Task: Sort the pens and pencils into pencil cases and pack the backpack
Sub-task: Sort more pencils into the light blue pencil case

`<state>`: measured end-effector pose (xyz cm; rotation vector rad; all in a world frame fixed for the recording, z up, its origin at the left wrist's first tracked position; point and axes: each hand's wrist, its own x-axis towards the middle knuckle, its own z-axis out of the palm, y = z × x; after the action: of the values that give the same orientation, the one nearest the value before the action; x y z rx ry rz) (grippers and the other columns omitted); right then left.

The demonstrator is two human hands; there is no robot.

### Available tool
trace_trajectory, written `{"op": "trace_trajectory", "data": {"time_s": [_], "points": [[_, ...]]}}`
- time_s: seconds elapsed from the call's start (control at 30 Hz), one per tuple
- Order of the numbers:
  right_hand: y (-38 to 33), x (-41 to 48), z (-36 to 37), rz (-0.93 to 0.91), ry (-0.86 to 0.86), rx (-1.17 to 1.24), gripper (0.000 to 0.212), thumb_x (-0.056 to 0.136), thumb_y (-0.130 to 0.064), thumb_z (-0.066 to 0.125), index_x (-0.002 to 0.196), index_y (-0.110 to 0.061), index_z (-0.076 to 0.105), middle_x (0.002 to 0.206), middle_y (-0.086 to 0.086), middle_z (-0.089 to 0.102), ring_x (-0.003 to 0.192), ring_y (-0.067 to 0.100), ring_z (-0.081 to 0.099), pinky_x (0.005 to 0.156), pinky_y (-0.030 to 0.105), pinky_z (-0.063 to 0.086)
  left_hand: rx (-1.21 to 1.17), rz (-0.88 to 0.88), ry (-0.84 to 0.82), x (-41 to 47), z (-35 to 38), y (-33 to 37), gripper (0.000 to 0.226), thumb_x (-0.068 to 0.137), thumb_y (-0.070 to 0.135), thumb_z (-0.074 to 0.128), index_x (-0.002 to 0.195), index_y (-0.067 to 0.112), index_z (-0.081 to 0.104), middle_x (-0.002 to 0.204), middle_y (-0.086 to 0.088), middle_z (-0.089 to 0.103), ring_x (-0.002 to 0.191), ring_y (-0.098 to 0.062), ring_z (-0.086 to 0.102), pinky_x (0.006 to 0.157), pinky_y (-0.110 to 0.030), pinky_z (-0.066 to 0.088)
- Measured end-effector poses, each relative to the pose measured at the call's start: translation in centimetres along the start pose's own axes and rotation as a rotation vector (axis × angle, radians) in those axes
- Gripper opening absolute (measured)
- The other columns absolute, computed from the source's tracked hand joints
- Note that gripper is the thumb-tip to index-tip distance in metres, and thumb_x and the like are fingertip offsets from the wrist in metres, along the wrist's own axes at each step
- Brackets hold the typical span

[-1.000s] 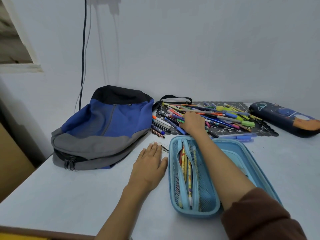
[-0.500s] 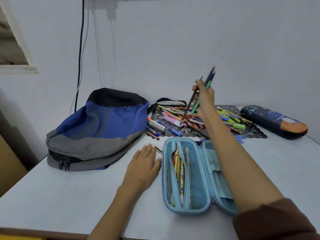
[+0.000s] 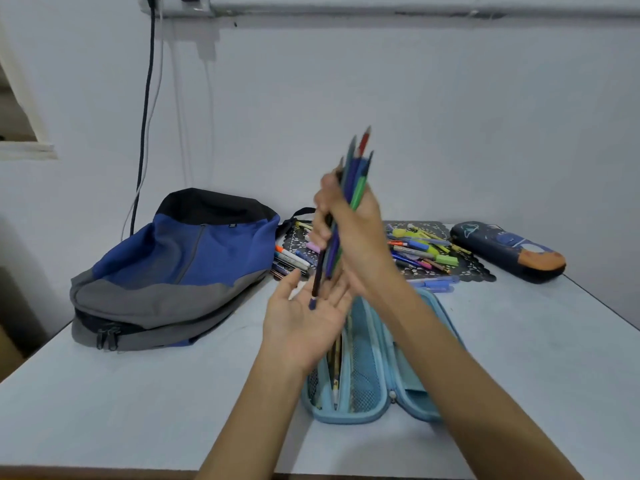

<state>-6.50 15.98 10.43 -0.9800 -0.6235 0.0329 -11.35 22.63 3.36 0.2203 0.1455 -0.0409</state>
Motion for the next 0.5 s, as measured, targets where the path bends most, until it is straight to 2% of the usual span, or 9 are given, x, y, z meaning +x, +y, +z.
{"op": "trace_trajectory", "data": {"time_s": [0.07, 0.13, 0.2, 0.23, 0.27, 0.33, 0.37, 0.43, 0.5], "points": [[1.3, -1.9, 0.1, 0.074, -0.019, -0.079, 0.018, 0.098, -0.021, 0.055, 0.093, -0.01, 0.042, 0.059, 0.0, 0.041, 0.041, 0.014, 0.033, 0.039, 0.025, 0.027, -0.031, -0.05, -0.01, -0.2, 0.4, -0.6, 0.029, 0.097, 0.022, 0.043, 0.103, 0.005, 0.066, 0.111, -0.013, 0.069, 0.107, -0.025, 0.065, 0.097, -0.038, 0.05], [2.4, -3.4, -0.2, 0.172, -0.047, -0.134, 0.024, 0.097, -0.025, 0.057, 0.086, -0.009, 0.043, 0.056, 0.0, 0.042, 0.04, 0.015, 0.036, 0.04, 0.026, 0.029, 0.036, -0.071, 0.024, 0.1, 0.0, -0.7, 0.03, 0.097, 0.02, 0.041, 0.095, 0.011, 0.069, 0.101, -0.009, 0.072, 0.095, -0.021, 0.069, 0.086, -0.038, 0.055], [3.0, -4.1, -0.7, 0.25, -0.082, -0.136, 0.026, 0.097, -0.027, 0.057, 0.083, -0.01, 0.042, 0.054, -0.002, 0.042, 0.039, 0.014, 0.037, 0.04, 0.026, 0.029, 0.01, -0.121, 0.029, 0.2, -0.5, -0.7, 0.031, 0.093, 0.017, 0.042, 0.114, 0.018, 0.065, 0.124, -0.004, 0.066, 0.115, -0.018, 0.062, 0.101, -0.036, 0.047], [3.1, -4.1, -0.9, 0.264, -0.089, -0.128, 0.027, 0.096, -0.027, 0.057, 0.082, -0.011, 0.041, 0.054, -0.002, 0.041, 0.04, 0.014, 0.036, 0.041, 0.026, 0.029, -0.016, -0.137, 0.027, 0.1, -0.7, -0.7, 0.033, 0.088, 0.014, 0.045, 0.115, 0.02, 0.062, 0.13, -0.004, 0.063, 0.12, -0.016, 0.058, 0.107, -0.034, 0.041], [3.2, -4.1, -1.2, 0.261, -0.09, -0.11, 0.028, 0.095, -0.028, 0.059, 0.082, -0.012, 0.041, 0.055, -0.002, 0.039, 0.041, 0.014, 0.035, 0.041, 0.027, 0.029, -0.034, -0.134, 0.022, 0.1, -1.0, -0.8, 0.031, 0.083, 0.011, 0.046, 0.108, 0.015, 0.063, 0.121, -0.006, 0.067, 0.116, -0.016, 0.06, 0.108, -0.032, 0.039], [3.1, -3.9, -1.4, 0.254, -0.084, -0.039, 0.032, 0.091, -0.034, 0.064, 0.082, -0.013, 0.04, 0.06, -0.001, 0.036, 0.045, 0.013, 0.033, 0.042, 0.027, 0.028, -0.034, -0.102, 0.038, -0.4, -1.0, -1.0, 0.02, 0.076, 0.009, 0.048, 0.088, 0.009, 0.063, 0.091, -0.009, 0.071, 0.096, -0.018, 0.062, 0.103, -0.03, 0.04], [3.1, -3.9, -1.3, 0.257, -0.069, -0.008, 0.035, 0.088, -0.036, 0.066, 0.081, -0.014, 0.04, 0.061, -0.001, 0.034, 0.046, 0.013, 0.032, 0.043, 0.027, 0.028, -0.031, -0.09, 0.051, -0.7, -0.8, -1.0, 0.019, 0.074, 0.01, 0.049, 0.087, 0.01, 0.063, 0.09, -0.009, 0.069, 0.096, -0.019, 0.062, 0.102, -0.03, 0.04], [3.4, -4.2, -0.8, 0.29, -0.021, 0.034, 0.035, 0.087, -0.036, 0.067, 0.081, -0.013, 0.041, 0.06, 0.0, 0.033, 0.047, 0.013, 0.032, 0.044, 0.027, 0.028, -0.023, -0.082, 0.083, -0.7, -0.7, -0.8, 0.026, 0.074, 0.01, 0.05, 0.097, 0.012, 0.062, 0.103, -0.008, 0.067, 0.108, -0.019, 0.061, 0.101, -0.033, 0.044], [3.6, -4.5, -0.4, 0.335, 0.053, 0.082, 0.028, 0.089, -0.029, 0.067, 0.084, -0.011, 0.046, 0.06, 0.002, 0.038, 0.051, 0.016, 0.036, 0.048, 0.03, 0.031, 0.007, -0.067, 0.138, -0.7, -0.8, -0.6, 0.023, 0.08, 0.011, 0.05, 0.099, 0.012, 0.063, 0.105, -0.009, 0.067, 0.108, -0.021, 0.062, 0.092, -0.036, 0.051]]}}
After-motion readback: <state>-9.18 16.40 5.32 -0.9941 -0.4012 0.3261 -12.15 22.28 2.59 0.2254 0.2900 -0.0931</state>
